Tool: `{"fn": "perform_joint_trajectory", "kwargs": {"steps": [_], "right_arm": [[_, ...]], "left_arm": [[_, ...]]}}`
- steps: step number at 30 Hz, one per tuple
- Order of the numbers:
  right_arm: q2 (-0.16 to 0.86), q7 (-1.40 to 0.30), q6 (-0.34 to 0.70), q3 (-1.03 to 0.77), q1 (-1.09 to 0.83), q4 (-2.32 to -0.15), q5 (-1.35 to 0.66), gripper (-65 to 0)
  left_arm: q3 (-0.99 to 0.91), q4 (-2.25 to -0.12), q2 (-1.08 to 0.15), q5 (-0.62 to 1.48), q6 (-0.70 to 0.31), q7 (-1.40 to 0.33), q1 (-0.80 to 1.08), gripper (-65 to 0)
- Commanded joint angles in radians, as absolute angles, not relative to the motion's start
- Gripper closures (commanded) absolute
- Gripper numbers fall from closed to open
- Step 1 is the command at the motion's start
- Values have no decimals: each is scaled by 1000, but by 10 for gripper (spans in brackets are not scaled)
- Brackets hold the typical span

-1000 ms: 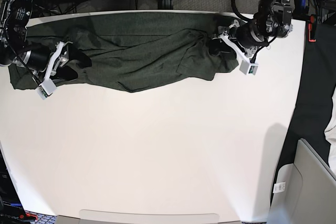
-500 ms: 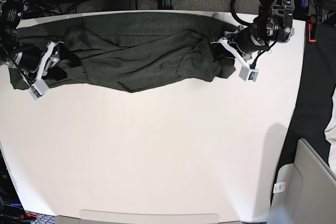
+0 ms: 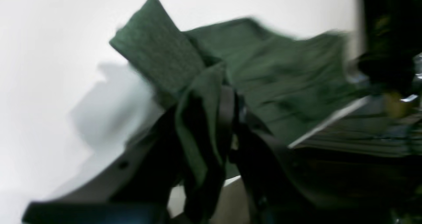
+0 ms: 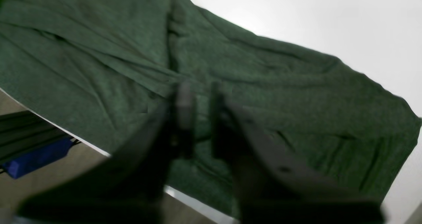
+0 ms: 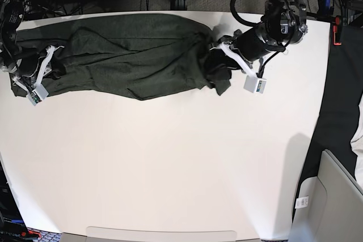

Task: Fold the T-shirt properly
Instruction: 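Grasp the strip end with the left gripper and fold it toward the right gripper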

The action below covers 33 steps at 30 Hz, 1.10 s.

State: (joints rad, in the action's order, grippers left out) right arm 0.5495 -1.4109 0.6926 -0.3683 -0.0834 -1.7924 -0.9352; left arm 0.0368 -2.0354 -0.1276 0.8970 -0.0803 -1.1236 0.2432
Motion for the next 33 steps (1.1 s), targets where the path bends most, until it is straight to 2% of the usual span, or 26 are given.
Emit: {"fn": "perform_joint_trajectory", "kwargs": {"steps": [1, 5, 16, 21, 33], "right_arm": [[573, -1396, 698, -380, -68, -1810, -941, 0], [575, -1396, 698, -380, -67, -1810, -941, -7], [575, -1396, 698, -380, -67, -1810, -941, -7], [573, -1396, 698, -407, -76, -1810, -941, -7], [570, -1396, 698, -437, -85, -1810, -944, -7]], "left_arm": [[35, -2051, -107, 943, -88, -1113, 236, -23], [39, -2048, -36, 987, -88, -1118, 236, -24], [211, -2006, 120, 986, -88, -1112, 206, -25], [257, -1985, 157, 986, -90, -1112, 182, -25], [302, -1966, 157, 990, -90, -1112, 104, -41]]}}
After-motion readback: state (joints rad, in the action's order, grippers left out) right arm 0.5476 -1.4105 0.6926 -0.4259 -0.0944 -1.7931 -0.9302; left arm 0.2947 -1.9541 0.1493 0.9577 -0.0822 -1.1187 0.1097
